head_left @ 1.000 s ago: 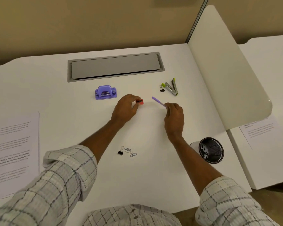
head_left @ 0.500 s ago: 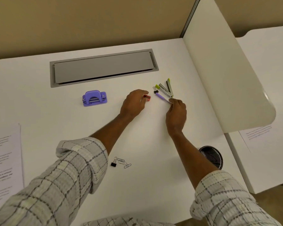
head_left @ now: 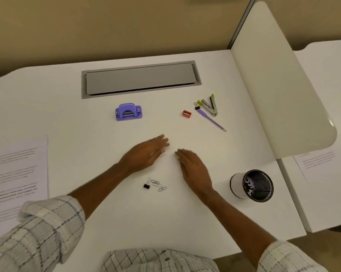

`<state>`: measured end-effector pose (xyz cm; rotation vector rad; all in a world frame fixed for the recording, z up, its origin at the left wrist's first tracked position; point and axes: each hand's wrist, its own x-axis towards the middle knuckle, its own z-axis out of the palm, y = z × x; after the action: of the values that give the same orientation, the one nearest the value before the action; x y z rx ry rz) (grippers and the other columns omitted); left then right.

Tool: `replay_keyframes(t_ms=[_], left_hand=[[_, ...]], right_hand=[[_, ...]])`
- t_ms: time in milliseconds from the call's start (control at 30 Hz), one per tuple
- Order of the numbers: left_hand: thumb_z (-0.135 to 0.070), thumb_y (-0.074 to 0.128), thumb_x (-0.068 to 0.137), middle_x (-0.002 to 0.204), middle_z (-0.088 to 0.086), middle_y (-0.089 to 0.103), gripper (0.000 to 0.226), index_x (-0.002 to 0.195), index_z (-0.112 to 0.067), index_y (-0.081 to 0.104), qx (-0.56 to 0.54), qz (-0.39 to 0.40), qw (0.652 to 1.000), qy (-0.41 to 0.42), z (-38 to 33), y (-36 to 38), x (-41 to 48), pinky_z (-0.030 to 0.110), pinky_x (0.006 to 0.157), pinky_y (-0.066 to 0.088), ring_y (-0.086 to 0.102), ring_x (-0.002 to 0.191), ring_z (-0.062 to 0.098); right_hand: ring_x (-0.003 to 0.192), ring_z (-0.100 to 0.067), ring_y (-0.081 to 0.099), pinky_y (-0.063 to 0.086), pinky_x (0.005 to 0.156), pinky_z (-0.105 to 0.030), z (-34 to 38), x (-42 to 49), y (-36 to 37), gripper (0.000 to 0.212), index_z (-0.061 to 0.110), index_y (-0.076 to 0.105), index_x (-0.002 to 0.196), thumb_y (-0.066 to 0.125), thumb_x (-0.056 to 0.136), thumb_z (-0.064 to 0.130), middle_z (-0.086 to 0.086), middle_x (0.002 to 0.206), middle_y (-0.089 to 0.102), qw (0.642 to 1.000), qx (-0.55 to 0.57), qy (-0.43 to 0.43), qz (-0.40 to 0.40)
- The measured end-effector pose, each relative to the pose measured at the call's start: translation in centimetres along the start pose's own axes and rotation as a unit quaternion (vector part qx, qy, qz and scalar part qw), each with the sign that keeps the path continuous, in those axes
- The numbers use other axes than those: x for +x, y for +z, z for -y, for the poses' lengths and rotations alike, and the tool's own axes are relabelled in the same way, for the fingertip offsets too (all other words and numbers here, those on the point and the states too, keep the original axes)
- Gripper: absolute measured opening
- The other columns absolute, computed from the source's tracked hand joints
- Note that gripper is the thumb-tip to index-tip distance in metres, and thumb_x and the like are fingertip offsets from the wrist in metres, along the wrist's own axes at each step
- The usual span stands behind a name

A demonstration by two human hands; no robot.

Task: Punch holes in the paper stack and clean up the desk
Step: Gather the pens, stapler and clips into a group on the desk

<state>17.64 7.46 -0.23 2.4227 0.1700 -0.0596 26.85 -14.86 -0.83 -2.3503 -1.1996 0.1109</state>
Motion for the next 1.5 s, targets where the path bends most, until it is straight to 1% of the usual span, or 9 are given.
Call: replay_keyframes(t_ms=[233,667,833,967,1133,1300,1400,1433,1500], left_hand=[[-0.042,0.047,0.104,0.151,-0.005,0.055,0.046,0.139,-0.017,0.063,0.003,-0.015,1.000,0.021,0.0,1.7,-11.1,0.025,0.121,0.033,0.039,0.149,0.009],[-0.019,0.066,0.098,0.106,-0.005,0.072,0.011,0.105,-0.017,0.074,0.079,-0.145,0.986,-0.022,-2.1,4.3,-14.4,0.034,0.084,0.056,0.063,0.104,0.019],[-0.018,0.066,0.097,0.104,-0.012,0.068,0.006,0.101,-0.019,0.070,-0.071,-0.249,0.961,-0.096,-2.9,4.1,-14.8,0.022,0.090,0.052,0.064,0.103,0.008],[-0.020,0.066,0.098,0.101,-0.004,0.076,0.009,0.100,-0.016,0.074,-0.338,-0.315,0.854,-0.238,-3.2,4.4,-14.5,0.025,0.092,0.055,0.071,0.102,0.010],[-0.007,0.049,0.100,0.094,0.016,0.076,0.031,0.081,-0.007,0.074,-0.722,-0.286,0.579,-0.249,-4.2,3.7,-14.2,0.034,0.086,0.062,0.074,0.102,0.034],[-0.014,0.043,0.094,0.091,0.016,0.074,0.028,0.093,-0.003,0.069,-0.802,-0.261,0.476,-0.248,-4.9,3.0,-13.6,0.034,0.077,0.064,0.075,0.091,0.031],[-0.020,0.048,0.098,0.083,0.011,0.070,0.029,0.098,-0.003,0.071,-0.773,-0.242,0.502,-0.304,-4.9,2.8,-12.3,0.028,0.067,0.062,0.072,0.074,0.022],[-0.023,0.054,0.099,0.078,0.007,0.067,0.025,0.097,-0.006,0.072,-0.734,-0.230,0.548,-0.329,-4.9,2.9,-11.9,0.025,0.063,0.059,0.068,0.067,0.017],[-0.027,0.068,0.095,0.072,-0.002,0.061,0.013,0.096,-0.017,0.076,-0.570,-0.192,0.711,-0.364,-4.5,3.3,-11.2,0.020,0.057,0.048,0.056,0.061,0.010]], right_hand=[[0.113,-0.022,0.066,0.055,0.093,-0.034,3.6,-6.2,1.3,0.034,0.011,0.068,0.129,0.069,0.096,0.021,-0.004,0.127,0.069,0.993,0.009,-0.099,0.057],[0.088,-0.024,0.061,0.050,0.076,-0.036,6.1,-7.1,1.6,0.011,0.012,0.071,0.102,0.060,0.100,0.014,-0.003,0.100,0.066,0.997,-0.022,-0.041,0.064],[0.088,-0.015,0.058,0.048,0.079,-0.026,6.3,-7.4,1.0,0.013,0.019,0.060,0.103,0.048,0.106,0.018,0.006,0.098,0.063,0.988,0.128,0.074,0.036],[0.082,-0.008,0.062,0.047,0.071,-0.018,6.7,-6.7,0.7,0.009,0.020,0.060,0.106,0.052,0.104,0.016,0.009,0.093,0.066,0.962,0.227,0.153,-0.004],[0.088,-0.010,0.064,0.051,0.078,-0.024,7.1,-6.0,1.3,0.003,0.015,0.068,0.097,0.066,0.096,0.017,0.004,0.097,0.070,0.953,0.229,0.196,0.023],[0.080,-0.002,0.056,0.040,0.068,-0.007,7.8,-5.8,1.6,0.021,0.018,0.068,0.096,0.082,0.084,0.028,0.009,0.093,0.060,0.957,0.189,0.205,0.080],[0.085,-0.010,0.058,0.039,0.068,-0.009,8.0,-5.7,2.1,0.013,0.016,0.069,0.092,0.078,0.087,0.024,0.006,0.092,0.060,0.965,0.151,0.192,0.099],[0.088,-0.013,0.059,0.042,0.070,-0.013,8.1,-5.7,2.2,0.010,0.014,0.069,0.091,0.076,0.089,0.022,0.005,0.093,0.060,0.965,0.147,0.192,0.102],[0.090,-0.018,0.059,0.049,0.076,-0.026,8.3,-5.7,2.5,0.009,0.011,0.068,0.090,0.073,0.092,0.018,0.001,0.094,0.061,0.966,0.141,0.191,0.106]])
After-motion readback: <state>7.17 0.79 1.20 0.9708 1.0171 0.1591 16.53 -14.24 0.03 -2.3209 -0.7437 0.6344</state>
